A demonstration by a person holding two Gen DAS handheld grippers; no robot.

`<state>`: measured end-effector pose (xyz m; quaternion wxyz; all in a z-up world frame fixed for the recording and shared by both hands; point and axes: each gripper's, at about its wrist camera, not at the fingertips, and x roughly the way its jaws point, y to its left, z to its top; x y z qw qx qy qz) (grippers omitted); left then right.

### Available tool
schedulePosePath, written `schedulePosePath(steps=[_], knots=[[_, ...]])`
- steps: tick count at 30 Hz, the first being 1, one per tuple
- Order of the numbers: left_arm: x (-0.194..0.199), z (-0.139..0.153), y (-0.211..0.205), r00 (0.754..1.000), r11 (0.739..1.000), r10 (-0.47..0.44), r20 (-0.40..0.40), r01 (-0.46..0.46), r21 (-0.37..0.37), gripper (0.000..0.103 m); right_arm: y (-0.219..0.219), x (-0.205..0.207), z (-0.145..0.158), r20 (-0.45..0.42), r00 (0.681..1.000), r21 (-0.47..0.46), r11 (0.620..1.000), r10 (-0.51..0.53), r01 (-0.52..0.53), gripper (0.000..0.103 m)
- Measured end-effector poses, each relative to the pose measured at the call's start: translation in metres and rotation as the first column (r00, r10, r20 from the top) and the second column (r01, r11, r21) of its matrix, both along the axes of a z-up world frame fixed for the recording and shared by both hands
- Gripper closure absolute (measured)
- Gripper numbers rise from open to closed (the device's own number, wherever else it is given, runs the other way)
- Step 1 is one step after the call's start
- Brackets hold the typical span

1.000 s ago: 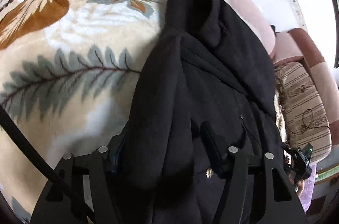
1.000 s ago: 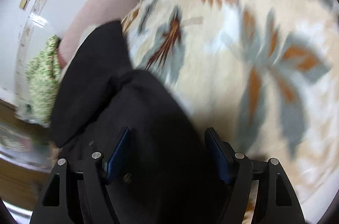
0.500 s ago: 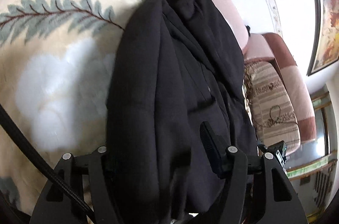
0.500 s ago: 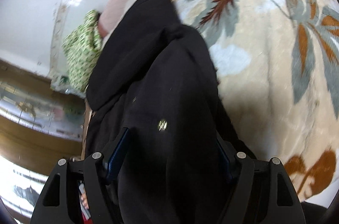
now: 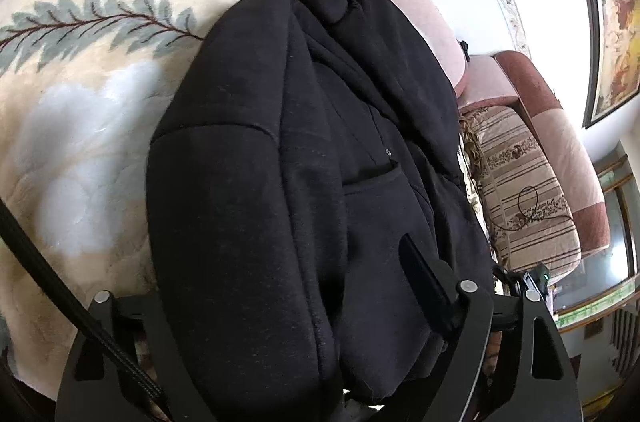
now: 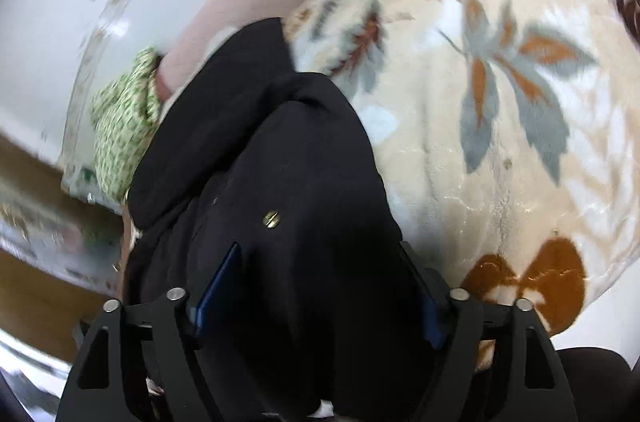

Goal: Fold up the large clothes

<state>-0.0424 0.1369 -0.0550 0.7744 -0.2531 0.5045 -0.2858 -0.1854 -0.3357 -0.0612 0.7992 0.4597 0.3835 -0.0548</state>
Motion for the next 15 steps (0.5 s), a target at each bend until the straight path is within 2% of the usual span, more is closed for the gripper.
schedulePosePath(steps=[1, 2, 3, 5, 6, 7, 9, 11, 15], knots=[[0.0, 0.0, -0.002, 1.0, 1.0, -0.005, 0.006, 0.005, 0.014, 0.02, -0.001, 0.004, -0.005, -0.011, 1.0, 0.02, 1.0, 0.006, -0.006, 0.018], [-0.001, 0.001, -0.002, 1.0, 1.0, -0.007, 0.011, 0.007, 0.024, 0.021, 0.002, 0.006, -0.003, -0.003, 1.0, 0.002, 1.0, 0.021, -0.021, 0.015], [-0.002, 0.002, -0.003, 1.0, 0.999, 0.001, 0.02, -0.002, 0.051, 0.027, 0.006, 0.008, -0.001, 0.001, 0.999, -0.025, 0.998, 0.05, -0.05, 0.01], [-0.005, 0.002, -0.004, 0.999, 0.991, 0.032, 0.025, -0.035, 0.133, 0.067, 0.021, 0.012, 0.003, -0.015, 0.993, -0.098, 0.988, 0.119, -0.12, 0.01], [-0.007, 0.002, -0.004, 0.999, 0.988, 0.044, 0.025, -0.048, 0.147, 0.073, 0.032, 0.014, 0.007, -0.029, 0.986, -0.146, 0.975, 0.163, -0.165, 0.012], [-0.009, 0.004, 0.0, 0.998, 0.988, 0.064, 0.022, -0.067, 0.14, 0.082, 0.039, 0.014, 0.009, -0.035, 0.979, -0.169, 0.965, 0.2, -0.203, 0.028], [-0.015, 0.011, 0.006, 0.996, 0.987, 0.083, 0.034, -0.087, 0.135, 0.087, 0.047, 0.011, 0.013, -0.028, 0.972, -0.178, 0.956, 0.234, -0.235, 0.072], [-0.023, 0.018, 0.013, 0.993, 0.986, 0.102, 0.053, -0.108, 0.128, 0.089, 0.043, 0.005, 0.017, 0.007, 0.971, -0.148, 0.961, 0.239, -0.235, 0.083], [-0.028, 0.026, 0.019, 0.993, 0.985, 0.103, 0.065, -0.111, 0.13, 0.089, 0.021, -0.001, 0.022, 0.073, 0.977, -0.076, 0.978, 0.201, -0.196, 0.087]])
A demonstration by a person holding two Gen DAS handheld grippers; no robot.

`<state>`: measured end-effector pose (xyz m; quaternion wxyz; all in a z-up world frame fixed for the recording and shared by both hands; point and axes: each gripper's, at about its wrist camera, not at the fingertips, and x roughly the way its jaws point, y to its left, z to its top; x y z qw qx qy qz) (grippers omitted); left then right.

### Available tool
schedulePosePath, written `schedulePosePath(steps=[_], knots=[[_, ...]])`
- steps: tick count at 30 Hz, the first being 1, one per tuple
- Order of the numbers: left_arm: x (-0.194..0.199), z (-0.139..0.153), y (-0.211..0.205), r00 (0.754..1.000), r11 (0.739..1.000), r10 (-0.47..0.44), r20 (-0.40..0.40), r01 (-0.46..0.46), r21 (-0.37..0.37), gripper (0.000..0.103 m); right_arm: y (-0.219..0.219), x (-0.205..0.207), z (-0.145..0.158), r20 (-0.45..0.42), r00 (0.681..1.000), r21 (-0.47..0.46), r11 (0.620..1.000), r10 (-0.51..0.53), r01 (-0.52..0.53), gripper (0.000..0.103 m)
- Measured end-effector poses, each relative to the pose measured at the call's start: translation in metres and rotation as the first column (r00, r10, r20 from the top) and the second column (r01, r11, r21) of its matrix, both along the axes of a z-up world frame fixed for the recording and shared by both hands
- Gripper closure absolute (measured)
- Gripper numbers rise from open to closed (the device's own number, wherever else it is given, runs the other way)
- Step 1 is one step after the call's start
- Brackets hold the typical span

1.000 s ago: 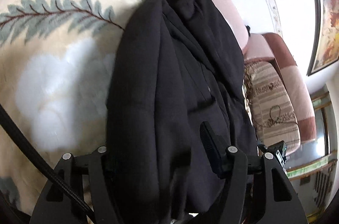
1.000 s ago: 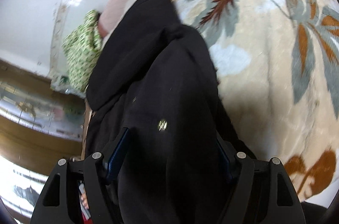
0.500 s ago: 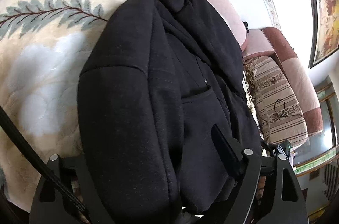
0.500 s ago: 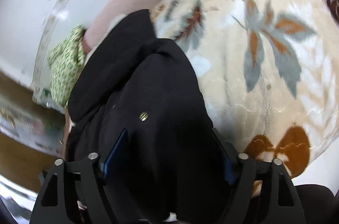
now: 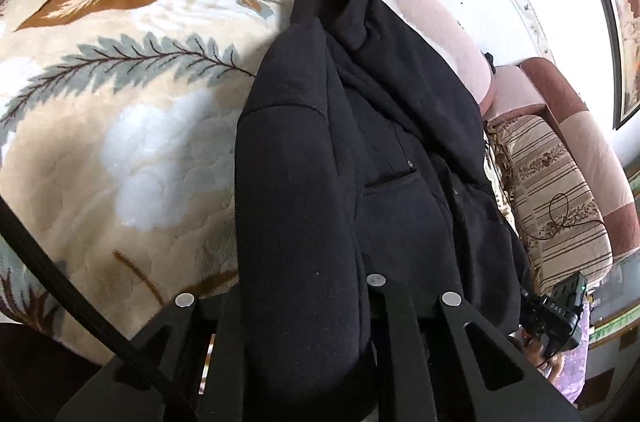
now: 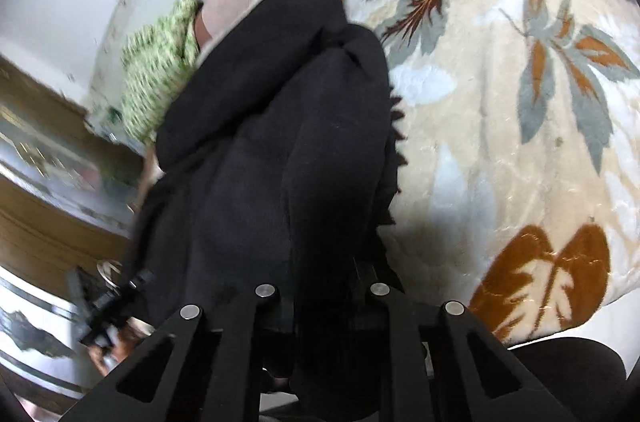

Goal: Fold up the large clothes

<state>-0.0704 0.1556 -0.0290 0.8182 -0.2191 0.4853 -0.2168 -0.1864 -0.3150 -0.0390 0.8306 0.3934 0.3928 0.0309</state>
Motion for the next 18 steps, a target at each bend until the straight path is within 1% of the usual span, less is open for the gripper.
schedulePosePath(steps=[1, 3, 4, 5, 6, 7, 9, 10, 11, 12, 14, 17, 18], knots=[[0.0, 0.0, 0.0, 1.0, 1.0, -0.004, 0.001, 0.004, 0.007, 0.088, -0.002, 0.001, 0.001, 0.002, 1.0, -0.007, 1.0, -0.006, 0.006, 0.087], [0.002, 0.0, -0.007, 1.0, 1.0, -0.006, 0.002, 0.006, 0.019, 0.086, -0.003, 0.005, 0.0, -0.022, 1.0, -0.039, 0.999, -0.001, 0.0, 0.084], [0.003, -0.002, -0.009, 1.0, 1.0, -0.005, -0.002, 0.005, 0.024, 0.08, -0.003, 0.006, -0.001, -0.036, 0.999, -0.052, 0.999, -0.001, -0.001, 0.08], [0.004, -0.005, -0.011, 1.0, 1.0, 0.0, -0.007, 0.0, 0.03, 0.071, -0.003, 0.004, -0.005, -0.055, 0.998, -0.054, 0.998, -0.019, 0.016, 0.074], [0.004, -0.006, -0.012, 1.0, 0.999, 0.002, -0.009, -0.002, 0.036, 0.067, -0.003, 0.002, -0.008, -0.073, 0.997, -0.052, 0.998, -0.032, 0.028, 0.061], [0.005, -0.009, -0.014, 1.0, 0.998, 0.009, -0.013, -0.008, 0.055, 0.059, -0.002, 0.0, -0.009, -0.087, 0.996, -0.058, 0.998, -0.037, 0.032, 0.055], [0.005, -0.012, -0.017, 1.0, 0.997, 0.015, -0.012, -0.014, 0.081, 0.055, 0.003, 0.003, -0.01, -0.1, 0.994, -0.093, 0.995, -0.034, 0.025, 0.045], [0.006, -0.013, -0.02, 1.0, 0.995, 0.015, -0.011, -0.014, 0.098, 0.048, 0.007, 0.004, -0.009, -0.104, 0.994, -0.116, 0.993, -0.031, 0.019, 0.042], [0.007, -0.014, -0.021, 1.0, 0.994, 0.017, -0.013, -0.016, 0.105, 0.04, 0.008, 0.003, -0.011, -0.108, 0.994, -0.136, 0.991, -0.029, 0.014, 0.035], [0.007, -0.015, -0.021, 1.0, 0.995, 0.018, -0.014, -0.017, 0.101, 0.039, 0.012, 0.001, -0.013, -0.111, 0.993, -0.151, 0.989, -0.03, 0.013, 0.029], [0.007, -0.017, -0.021, 0.999, 0.995, 0.032, -0.012, -0.031, 0.1, 0.038, 0.02, 0.005, -0.016, -0.121, 0.992, -0.192, 0.981, -0.041, 0.017, 0.025], [0.002, -0.015, -0.024, 0.999, 0.989, 0.033, 0.006, -0.033, 0.144, 0.038, 0.035, 0.005, -0.013, -0.113, 0.993, -0.271, 0.962, -0.039, 0.007, 0.023], [0.0, -0.013, -0.027, 1.0, 0.985, 0.025, 0.013, -0.027, 0.171, 0.039, 0.037, 0.004, -0.012, -0.105, 0.994, -0.281, 0.96, -0.034, 0.003, 0.025]])
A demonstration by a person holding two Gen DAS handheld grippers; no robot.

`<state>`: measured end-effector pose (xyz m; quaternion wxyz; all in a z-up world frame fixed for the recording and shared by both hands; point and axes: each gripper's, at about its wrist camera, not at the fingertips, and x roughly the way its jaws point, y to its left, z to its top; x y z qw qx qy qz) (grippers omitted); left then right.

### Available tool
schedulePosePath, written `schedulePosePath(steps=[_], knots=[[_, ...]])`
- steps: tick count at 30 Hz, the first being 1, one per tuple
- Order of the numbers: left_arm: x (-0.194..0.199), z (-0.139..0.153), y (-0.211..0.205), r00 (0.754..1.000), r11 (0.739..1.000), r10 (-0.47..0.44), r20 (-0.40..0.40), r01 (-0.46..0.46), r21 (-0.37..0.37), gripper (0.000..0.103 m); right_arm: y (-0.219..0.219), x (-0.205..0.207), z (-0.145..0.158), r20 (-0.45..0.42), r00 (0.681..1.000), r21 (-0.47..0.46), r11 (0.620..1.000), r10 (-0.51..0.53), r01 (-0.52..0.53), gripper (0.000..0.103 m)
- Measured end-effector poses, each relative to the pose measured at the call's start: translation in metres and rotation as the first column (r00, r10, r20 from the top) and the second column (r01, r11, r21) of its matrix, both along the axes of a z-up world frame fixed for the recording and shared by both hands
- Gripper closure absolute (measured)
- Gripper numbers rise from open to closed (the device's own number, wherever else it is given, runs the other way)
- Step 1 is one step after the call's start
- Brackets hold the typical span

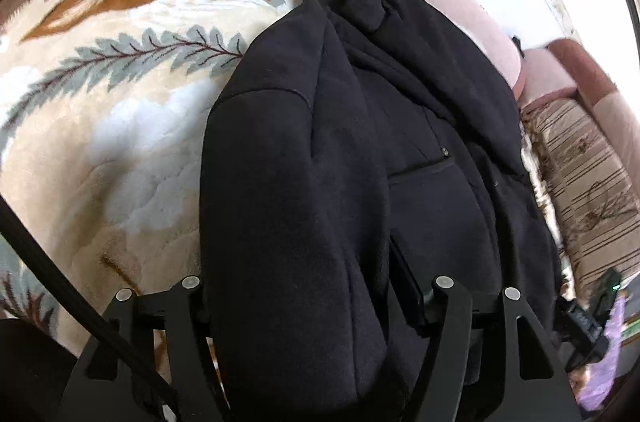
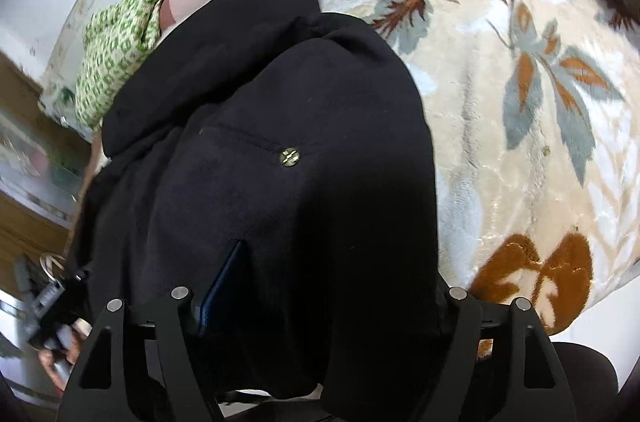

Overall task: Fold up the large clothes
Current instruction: 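Lower the folded coat onto the bed and open both grippers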

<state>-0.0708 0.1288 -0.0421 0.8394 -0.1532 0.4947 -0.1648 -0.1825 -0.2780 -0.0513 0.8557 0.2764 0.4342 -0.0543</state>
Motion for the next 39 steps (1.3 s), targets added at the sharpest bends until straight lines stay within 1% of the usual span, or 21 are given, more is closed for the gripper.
schedulePosePath(steps=[1, 2, 3, 4, 5, 6, 8, 9, 11, 16, 20, 23, 25, 28, 33, 36, 37, 39], knots=[[-0.003, 0.002, -0.002, 1.0, 1.0, -0.01, 0.01, 0.01, 0.018, 0.051, 0.002, -0.003, 0.002, 0.009, 1.0, -0.006, 1.0, 0.008, -0.008, 0.027], [-0.006, 0.004, -0.004, 1.0, 0.999, -0.022, 0.019, 0.021, 0.031, 0.063, 0.005, -0.006, 0.003, 0.019, 1.0, -0.011, 1.0, 0.015, -0.015, 0.033], [-0.008, 0.006, -0.006, 0.999, 0.998, -0.027, 0.033, 0.025, 0.054, 0.067, 0.007, -0.008, 0.004, 0.025, 0.999, -0.018, 1.0, 0.021, -0.021, 0.04], [-0.011, 0.009, -0.007, 0.998, 0.996, -0.026, 0.049, 0.022, 0.082, 0.076, 0.008, -0.01, 0.006, 0.031, 0.999, -0.028, 0.999, 0.028, -0.027, 0.045], [-0.013, 0.011, -0.009, 0.998, 0.995, -0.026, 0.06, 0.02, 0.1, 0.081, 0.008, -0.011, 0.007, 0.032, 0.999, -0.032, 0.999, 0.029, -0.028, 0.058], [-0.015, 0.013, -0.009, 0.998, 0.994, -0.024, 0.065, 0.017, 0.11, 0.083, 0.007, -0.01, 0.007, 0.031, 0.999, -0.026, 0.999, 0.026, -0.026, 0.073], [-0.019, 0.018, -0.009, 0.997, 0.992, -0.008, 0.076, -0.002, 0.129, 0.087, -0.001, -0.012, 0.006, 0.052, 0.999, 0.03, 1.0, 0.007, -0.008, 0.084], [-0.02, 0.02, -0.009, 0.997, 0.991, -0.003, 0.082, -0.009, 0.136, 0.088, -0.005, -0.014, 0.006, 0.065, 0.998, 0.057, 0.998, -0.003, -0.001, 0.086], [-0.024, 0.028, -0.008, 0.995, 0.988, 0.012, 0.103, -0.028, 0.151, 0.089, -0.014, -0.018, 0.01, 0.096, 0.995, 0.1, 0.995, -0.029, 0.019, 0.088], [-0.028, 0.051, -0.009, 0.988, 0.986, 0.021, 0.154, -0.045, 0.158, 0.089, -0.029, -0.025, 0.037, 0.184, 0.981, 0.127, 0.991, -0.06, 0.037, 0.089], [-0.023, 0.072, -0.017, 0.978, 0.987, -0.003, 0.209, -0.032, 0.16, 0.089, -0.031, -0.021, 0.065, 0.246, 0.968, 0.108, 0.994, -0.053, 0.027, 0.089], [-0.011, 0.094, -0.019, 0.97, 0.992, -0.007, 0.241, -0.024, 0.122, 0.089, -0.026, -0.006, 0.087, 0.282, 0.959, 0.081, 0.997, -0.035, 0.013, 0.09], [0.001, 0.107, -0.02, 0.967, 0.995, -0.002, 0.255, -0.023, 0.095, 0.089, -0.022, 0.007, 0.103, 0.314, 0.949, 0.059, 0.998, -0.025, 0.007, 0.09], [0.024, 0.126, -0.02, 0.963, 0.998, 0.013, 0.268, -0.03, 0.06, 0.089, -0.021, 0.031, 0.125, 0.347, 0.937, 0.049, 0.999, -0.029, 0.012, 0.09], [0.071, 0.151, -0.022, 0.954, 0.997, 0.049, 0.297, -0.066, 0.048, 0.089, -0.024, 0.078, 0.155, 0.371, 0.928, 0.017, 0.999, -0.045, 0.042, 0.09], [0.107, 0.158, -0.02, 0.957, 0.995, 0.078, 0.281, -0.09, 0.031, 0.089, -0.027, 0.112, 0.168, 0.369, 0.928, -0.016, 0.998, -0.046, 0.056, 0.09], [0.126, 0.161, -0.02, 0.96, 0.995, 0.092, 0.266, -0.102, 0.022, 0.089, -0.028, 0.124, 0.171, 0.365, 0.93, -0.033, 0.997, -0.048, 0.064, 0.09], [0.151, 0.162, -0.019, 0.964, 0.993, 0.112, 0.241, -0.118, 0.013, 0.089, -0.03, 0.148, 0.177, 0.356, 0.933, -0.062, 0.995, -0.052, 0.079, 0.09]])
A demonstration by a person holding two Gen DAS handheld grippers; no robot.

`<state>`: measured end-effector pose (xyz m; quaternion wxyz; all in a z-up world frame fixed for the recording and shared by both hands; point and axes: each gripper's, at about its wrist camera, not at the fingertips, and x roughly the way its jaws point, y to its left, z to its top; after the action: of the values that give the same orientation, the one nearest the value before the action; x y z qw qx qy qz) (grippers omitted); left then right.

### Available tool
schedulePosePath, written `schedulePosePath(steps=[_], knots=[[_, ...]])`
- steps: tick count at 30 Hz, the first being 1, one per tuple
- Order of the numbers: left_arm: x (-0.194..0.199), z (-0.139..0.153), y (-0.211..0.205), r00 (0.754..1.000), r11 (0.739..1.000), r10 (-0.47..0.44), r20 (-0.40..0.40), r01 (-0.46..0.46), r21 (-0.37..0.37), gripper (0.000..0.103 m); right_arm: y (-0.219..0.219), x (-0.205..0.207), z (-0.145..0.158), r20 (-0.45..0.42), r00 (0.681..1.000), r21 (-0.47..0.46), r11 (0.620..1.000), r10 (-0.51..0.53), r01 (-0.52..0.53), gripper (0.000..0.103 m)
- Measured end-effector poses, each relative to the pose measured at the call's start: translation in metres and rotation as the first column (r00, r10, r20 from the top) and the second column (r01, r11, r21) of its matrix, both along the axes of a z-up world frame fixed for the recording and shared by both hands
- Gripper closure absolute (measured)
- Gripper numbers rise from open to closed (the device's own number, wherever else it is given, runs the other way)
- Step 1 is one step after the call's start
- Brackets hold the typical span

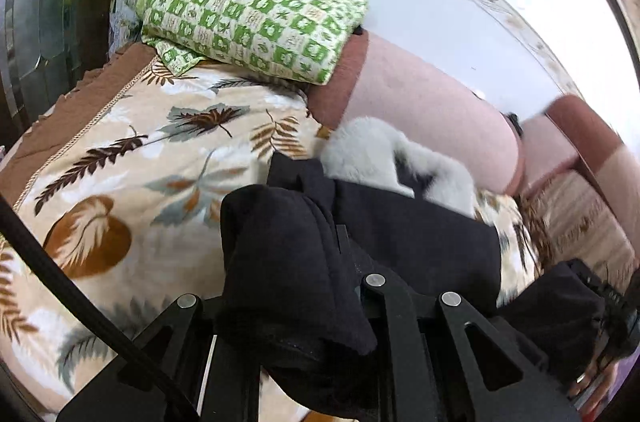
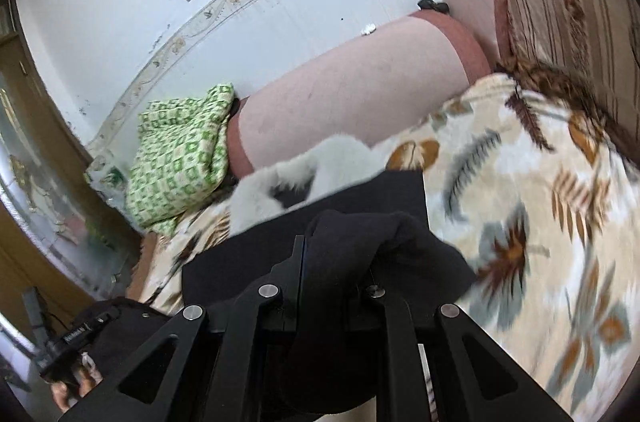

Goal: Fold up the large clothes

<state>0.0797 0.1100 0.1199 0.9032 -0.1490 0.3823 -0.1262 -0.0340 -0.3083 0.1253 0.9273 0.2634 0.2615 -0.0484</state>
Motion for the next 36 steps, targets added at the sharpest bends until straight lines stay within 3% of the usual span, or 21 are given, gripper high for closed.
schedulePosePath(steps=[3, 7, 13, 18, 21, 24, 27, 29, 31, 34, 35, 36], knots=[[0.046, -0.003, -0.002, 0.998, 1.0, 0.025, -0.05, -0.026, -0.012, 0.089, -0.007, 0.038, 0.003, -0.024, 0.999, -0.034, 0.999, -0.028, 0.028, 0.09], [0.111, -0.016, -0.018, 0.991, 0.998, 0.054, -0.125, -0.051, 0.029, 0.089, -0.023, 0.091, -0.006, -0.083, 0.994, -0.073, 0.995, -0.07, 0.064, 0.09], [0.182, -0.057, -0.051, 0.974, 0.992, 0.087, -0.211, -0.066, 0.104, 0.088, -0.04, 0.169, -0.051, -0.214, 0.967, -0.125, 0.986, -0.137, 0.112, 0.09], [0.214, -0.09, -0.065, 0.962, 0.991, 0.106, -0.252, -0.082, 0.107, 0.083, -0.051, 0.202, -0.091, -0.266, 0.951, -0.116, 0.984, -0.16, 0.133, 0.09], [0.226, -0.103, -0.065, 0.956, 0.995, 0.093, -0.28, -0.08, 0.056, 0.077, -0.061, 0.214, -0.114, -0.295, 0.94, -0.087, 0.985, -0.168, 0.149, 0.09], [0.228, -0.101, -0.054, 0.955, 0.995, 0.046, -0.294, -0.071, -0.072, 0.061, -0.073, 0.22, -0.131, -0.322, 0.93, -0.007, 0.983, -0.177, 0.185, 0.089], [0.215, -0.081, -0.044, 0.968, 0.99, 0.026, -0.25, -0.059, -0.124, 0.047, -0.082, 0.221, -0.138, -0.329, 0.932, 0.079, 0.979, -0.153, 0.189, 0.086], [0.193, -0.052, -0.035, 0.987, 0.993, 0.056, -0.149, -0.07, -0.094, 0.033, -0.082, 0.215, -0.129, -0.313, 0.94, 0.087, 0.982, -0.135, 0.17, 0.083], [0.168, -0.025, -0.027, 0.995, 0.995, 0.09, -0.05, -0.092, -0.034, 0.03, -0.08, 0.208, -0.115, -0.294, 0.948, 0.068, 0.987, -0.12, 0.146, 0.077], [0.13, 0.006, -0.019, 0.991, 0.989, 0.127, 0.045, -0.13, 0.07, 0.029, -0.078, 0.187, -0.082, -0.24, 0.96, 0.011, 0.988, -0.147, 0.154, 0.052], [0.111, 0.015, -0.014, 0.988, 0.984, 0.138, 0.075, -0.145, 0.099, 0.029, -0.078, 0.178, -0.07, -0.213, 0.961, -0.026, 0.984, -0.178, 0.177, 0.034], [0.099, 0.019, -0.009, 0.985, 0.982, 0.147, 0.087, -0.156, 0.107, 0.028, -0.078, 0.171, -0.061, -0.19, 0.96, -0.063, 0.978, -0.207, 0.198, 0.026]])
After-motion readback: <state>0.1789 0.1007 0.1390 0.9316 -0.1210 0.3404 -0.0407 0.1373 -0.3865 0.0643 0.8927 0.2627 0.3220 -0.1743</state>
